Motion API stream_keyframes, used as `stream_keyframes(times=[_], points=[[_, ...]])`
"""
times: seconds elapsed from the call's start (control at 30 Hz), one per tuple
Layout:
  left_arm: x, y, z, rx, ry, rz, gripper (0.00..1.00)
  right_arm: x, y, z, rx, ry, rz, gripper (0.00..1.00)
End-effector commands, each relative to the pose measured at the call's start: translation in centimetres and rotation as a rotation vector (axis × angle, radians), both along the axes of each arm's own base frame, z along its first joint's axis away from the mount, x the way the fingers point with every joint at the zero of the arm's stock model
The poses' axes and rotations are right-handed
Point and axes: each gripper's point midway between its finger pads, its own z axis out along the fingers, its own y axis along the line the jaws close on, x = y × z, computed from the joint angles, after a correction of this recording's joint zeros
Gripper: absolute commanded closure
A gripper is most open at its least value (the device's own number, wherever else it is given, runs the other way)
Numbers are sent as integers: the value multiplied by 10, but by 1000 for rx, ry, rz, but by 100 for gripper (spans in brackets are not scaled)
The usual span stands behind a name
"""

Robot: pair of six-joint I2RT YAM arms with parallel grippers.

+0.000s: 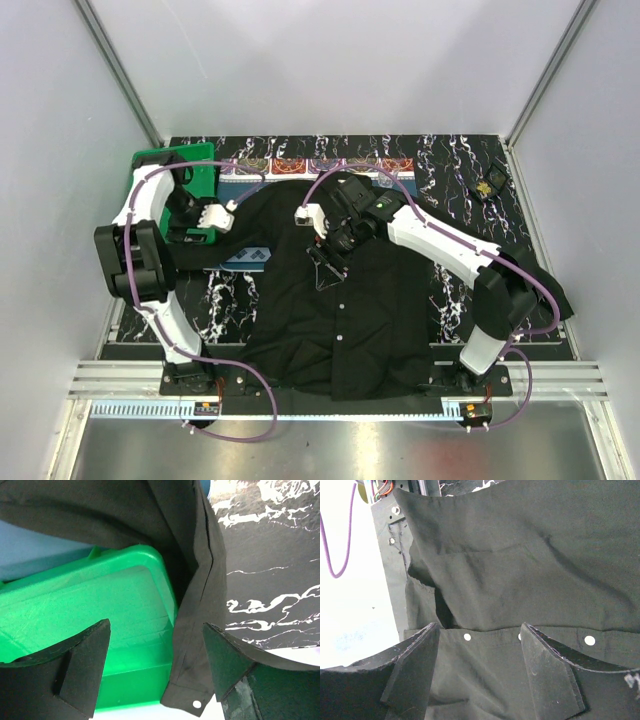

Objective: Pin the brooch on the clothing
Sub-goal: Flatten out the clothes at the center of the board.

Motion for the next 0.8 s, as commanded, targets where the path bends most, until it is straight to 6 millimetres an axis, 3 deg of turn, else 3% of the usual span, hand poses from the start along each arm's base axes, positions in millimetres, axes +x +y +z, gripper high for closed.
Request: stream_keyframes(times=[0.0,0.07,0.2,0.3,0.37,0.5,0.67,0.7,0.77], points=[[-64,-15,-5,-24,260,-20,22,-2,-4,10,27,-11,8,28],[-78,-12,-13,0,306,-47,22,-1,-5,8,23,-10,6,28],[-83,-9,-22,24,357,-31,27,-1,-4,8,27,0,6,28],[-77,-3,-25,54,371,0,44,-2,-4,8,26,5,3,30],[-67,-3,-18,53,338,35,59,-3,-5,9,26,9,2,30],[-58,-6,4,42,244,57,58,-5,-8,8,25,11,2,30],[-62,-1,18,77,212,131,62,-7,-9,8,28,16,6,30],[-62,0,20,84,209,149,77,-8,-9,9,30,16,7,30],[-67,1,21,93,213,181,97,-8,-10,9,30,13,7,30]])
